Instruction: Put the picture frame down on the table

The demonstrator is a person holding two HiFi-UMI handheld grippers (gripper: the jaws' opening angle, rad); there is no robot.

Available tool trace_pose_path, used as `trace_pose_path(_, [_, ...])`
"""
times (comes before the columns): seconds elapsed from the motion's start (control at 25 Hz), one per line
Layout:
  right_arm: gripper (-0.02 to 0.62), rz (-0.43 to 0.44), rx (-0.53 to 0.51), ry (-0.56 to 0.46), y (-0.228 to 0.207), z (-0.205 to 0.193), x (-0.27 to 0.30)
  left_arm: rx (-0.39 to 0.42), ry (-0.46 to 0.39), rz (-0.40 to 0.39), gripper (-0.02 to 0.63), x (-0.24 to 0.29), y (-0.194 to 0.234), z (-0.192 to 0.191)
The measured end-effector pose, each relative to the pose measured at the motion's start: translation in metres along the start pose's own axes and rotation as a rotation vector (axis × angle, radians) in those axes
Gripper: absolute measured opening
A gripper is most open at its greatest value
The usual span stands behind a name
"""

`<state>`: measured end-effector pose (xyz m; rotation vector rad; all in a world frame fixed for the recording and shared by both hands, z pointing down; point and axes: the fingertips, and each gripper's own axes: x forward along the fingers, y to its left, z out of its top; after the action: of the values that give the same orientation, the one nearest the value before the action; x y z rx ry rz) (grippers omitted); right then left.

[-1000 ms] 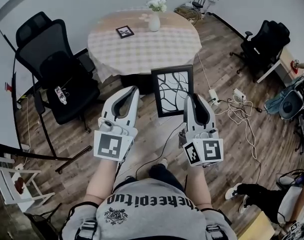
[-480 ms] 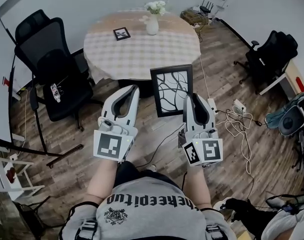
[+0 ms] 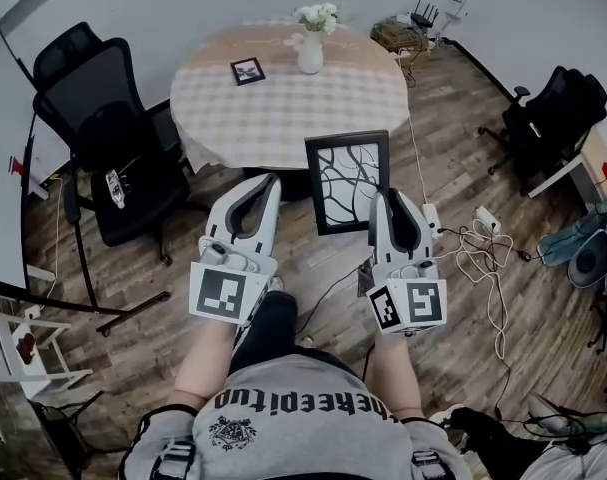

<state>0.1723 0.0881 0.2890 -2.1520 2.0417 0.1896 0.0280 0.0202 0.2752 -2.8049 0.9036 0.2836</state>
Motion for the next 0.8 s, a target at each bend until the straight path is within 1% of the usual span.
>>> trace_pose_path(0.32, [0.071,-0.039,0.003,0.008,-0.021,-0.015,0.044,-0.01,0.002,-0.036,0.016,0.048,0.026,-0.019])
trace_pose_path(0.6, [0.071,-0.069,0.002,0.012,-0.034,-0.023,0.099,-0.017,0.0,-0.062,0.017,0.097,0.064,-0.03])
trace_pose_path(0.8, [0.071,-0.081,-0.006,0.029,-0.038,-0.028,0.155,-0.035,0.004,-0.077,0.017,0.136,0.104,-0.041])
